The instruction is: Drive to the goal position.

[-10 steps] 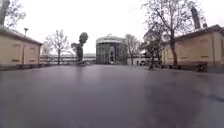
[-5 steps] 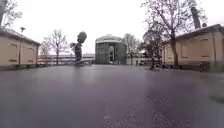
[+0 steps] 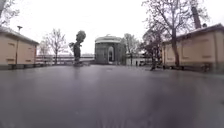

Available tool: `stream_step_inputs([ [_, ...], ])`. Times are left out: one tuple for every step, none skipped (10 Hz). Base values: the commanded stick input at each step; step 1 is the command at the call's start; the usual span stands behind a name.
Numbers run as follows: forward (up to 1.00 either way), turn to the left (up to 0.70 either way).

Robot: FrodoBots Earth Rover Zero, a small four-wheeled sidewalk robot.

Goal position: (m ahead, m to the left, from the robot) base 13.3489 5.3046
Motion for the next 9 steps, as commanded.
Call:
stream_step_inputs([
  [1.0, 0.4],
  [1.0, 0.15],
  [1.0, 0.0],
  [1.0, 0.0],
  [1.0, 0.0],
  [1.0, 0.0],
  [1.0, 0.0],
  [1.0, 0.0],
  [1.0, 0.0],
])
